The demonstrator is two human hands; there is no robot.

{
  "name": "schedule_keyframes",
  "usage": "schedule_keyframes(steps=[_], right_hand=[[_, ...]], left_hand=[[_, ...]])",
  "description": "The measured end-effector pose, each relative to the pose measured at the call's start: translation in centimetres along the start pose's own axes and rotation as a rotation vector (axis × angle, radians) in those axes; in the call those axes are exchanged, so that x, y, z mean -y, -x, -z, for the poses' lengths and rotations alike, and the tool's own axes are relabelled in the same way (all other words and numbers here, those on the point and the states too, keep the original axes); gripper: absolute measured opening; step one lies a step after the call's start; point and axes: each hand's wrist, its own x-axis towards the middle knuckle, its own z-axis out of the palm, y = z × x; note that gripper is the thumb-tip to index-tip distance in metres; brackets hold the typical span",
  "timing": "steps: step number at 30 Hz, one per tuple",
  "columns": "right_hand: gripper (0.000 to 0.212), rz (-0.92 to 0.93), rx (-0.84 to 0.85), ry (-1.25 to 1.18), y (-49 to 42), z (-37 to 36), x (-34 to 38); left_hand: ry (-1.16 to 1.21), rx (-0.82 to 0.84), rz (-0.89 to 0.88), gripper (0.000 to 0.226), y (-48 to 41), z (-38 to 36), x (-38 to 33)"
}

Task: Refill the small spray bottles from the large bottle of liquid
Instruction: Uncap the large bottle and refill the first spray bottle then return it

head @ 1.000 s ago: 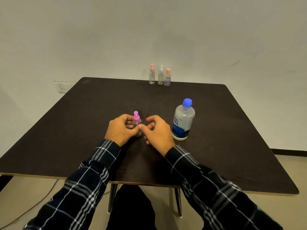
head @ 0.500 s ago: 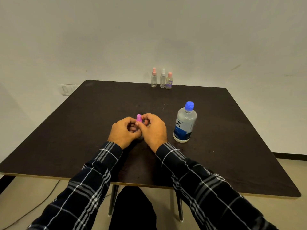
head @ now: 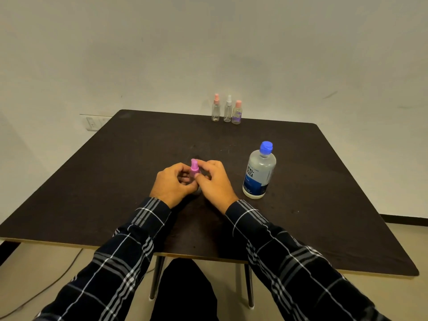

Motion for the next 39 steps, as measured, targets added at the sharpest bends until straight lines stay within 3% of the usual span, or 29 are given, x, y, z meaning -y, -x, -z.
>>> schedule_keyframes(steps=[2,4,7,10,13,16,20,23,33,39], right_hand=[[0.064,-0.057,0.003,0.022,0.1,-0.5,0.2],[0.068,-0.117,-0.109,0.036,0.2,-1.1,0.5],[0.045,-0.133,-0.225,0.079,0.0,-1.4,0.8],[0.031,-0.052,-0.16,0.113,0.0,-0.8,0.5],[0.047,-0.022,-0.035,0.119,0.4,-0.2,0.4],[0.068,-0.071,-0.073,0.137,0.4,-0.5,0.7],[0.043,-0.125,-0.169,0.176,0.2,-0.9,1.5],[0.028,-0.05,-0.151,0.203,0.1,-0.3,1.4],[0.032,0.076,0.007,0.157,-0.6,0.9,1.7],[0.027,0.278,-0.258,0.0,0.0,2.4,3.2]], left_hand=[[-0.015,0.009,0.017,0.028,0.0,0.0,-0.1],[-0.037,0.007,0.023,0.028,0.0,0.0,-0.2],[-0.039,0.008,0.016,0.027,0.0,0.0,0.0],[0.001,0.012,0.013,0.026,0.1,0.0,0.1],[0.009,0.009,0.011,0.028,0.2,0.0,-0.1],[0.007,-0.001,0.011,0.03,0.2,0.0,-0.1],[-0.029,0.001,-0.002,0.028,0.3,0.1,-0.1],[-0.016,-0.002,-0.013,0.025,0.2,0.0,0.1],[0.01,0.002,-0.01,0.026,0.0,-0.2,0.3],[0.03,-0.008,0.004,0.028,-0.1,-0.3,0.4]])
